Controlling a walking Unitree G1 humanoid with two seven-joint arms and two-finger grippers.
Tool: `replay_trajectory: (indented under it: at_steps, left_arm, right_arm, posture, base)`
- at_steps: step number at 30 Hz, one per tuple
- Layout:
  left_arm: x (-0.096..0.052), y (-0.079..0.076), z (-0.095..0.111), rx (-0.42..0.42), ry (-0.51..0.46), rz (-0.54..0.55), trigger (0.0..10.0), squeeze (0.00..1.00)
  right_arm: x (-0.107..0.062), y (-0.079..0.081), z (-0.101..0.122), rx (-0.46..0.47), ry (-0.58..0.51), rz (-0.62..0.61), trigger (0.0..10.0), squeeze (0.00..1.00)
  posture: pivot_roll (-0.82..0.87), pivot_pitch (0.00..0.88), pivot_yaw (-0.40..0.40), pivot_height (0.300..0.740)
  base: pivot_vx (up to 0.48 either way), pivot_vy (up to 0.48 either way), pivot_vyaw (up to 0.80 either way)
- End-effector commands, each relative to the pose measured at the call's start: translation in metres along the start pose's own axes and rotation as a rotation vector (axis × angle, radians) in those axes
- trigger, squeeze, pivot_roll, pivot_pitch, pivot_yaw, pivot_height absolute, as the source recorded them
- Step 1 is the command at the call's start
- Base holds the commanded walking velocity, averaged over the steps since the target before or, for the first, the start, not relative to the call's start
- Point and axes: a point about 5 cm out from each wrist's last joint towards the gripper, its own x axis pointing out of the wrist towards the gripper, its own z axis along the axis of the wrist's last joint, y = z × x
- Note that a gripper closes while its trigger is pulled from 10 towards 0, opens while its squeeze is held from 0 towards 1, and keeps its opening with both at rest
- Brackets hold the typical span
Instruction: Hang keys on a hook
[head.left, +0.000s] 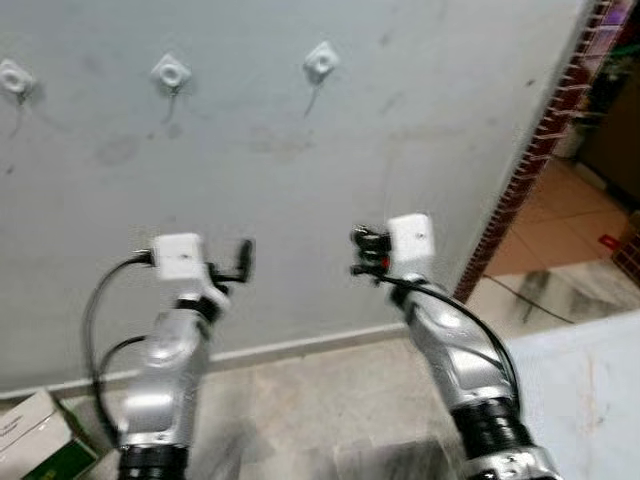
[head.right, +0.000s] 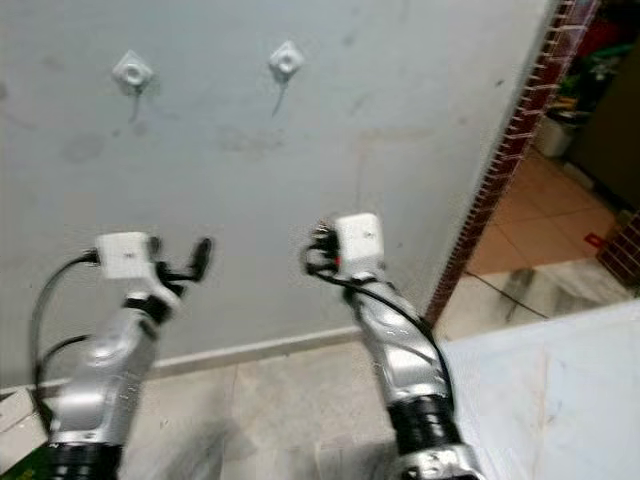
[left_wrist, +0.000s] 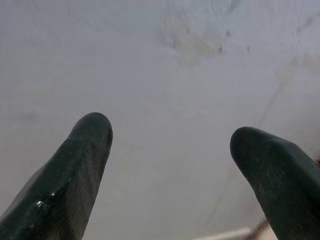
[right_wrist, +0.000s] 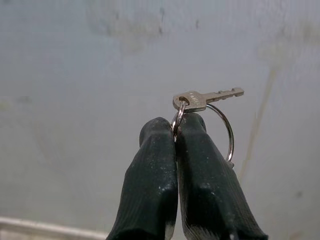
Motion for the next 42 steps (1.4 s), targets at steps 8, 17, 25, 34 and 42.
replay_trajectory:
  at_steps: [8, 17, 25, 34, 42]
  left_arm:
    - [-0.001, 0.0078, 0.0013, 0.009, 0.001, 0.026, 10.0, 0.0]
    - [-0.0014, 0.0063, 0.0001, 0.006, 0.006, 0.02, 10.0, 0.0]
    - [-0.0019, 0.0064, -0.0004, 0.007, 0.009, 0.021, 10.0, 0.0]
    - [-0.0034, 0.0084, -0.001, 0.013, 0.011, 0.025, 10.0, 0.0]
    - [-0.007, 0.009, -0.0029, 0.069, 0.014, 0.039, 10.0, 0.0]
  right_arm:
    - [0.0041, 0.0113, 0.0079, -0.003, -0.025, 0.04, 10.0, 0.0]
    - [0.0035, 0.0105, 0.0079, -0.005, -0.026, 0.037, 10.0, 0.0]
    - [0.003, 0.011, 0.0072, -0.004, -0.023, 0.039, 10.0, 0.0]
    - [0.0028, 0.012, 0.0057, -0.003, -0.017, 0.045, 10.0, 0.0]
    - [0.0016, 0.0118, 0.0054, -0.009, -0.016, 0.05, 10.0, 0.0]
  posture:
    - [0.07, 0.0, 0.003, 0.74]
    - [0.07, 0.0, 0.003, 0.74]
    - [0.07, 0.0, 0.005, 0.74]
    - [0.07, 0.0, 0.003, 0.74]
    - [0.07, 0.0, 0.002, 0.74]
  base:
    - [0.332, 0.0, 0.0]
    - [0.33, 0.0, 0.0]
    - [0.327, 0.0, 0.0]
    - [0.318, 0.0, 0.0]
    - [0.112, 0.0, 0.0]
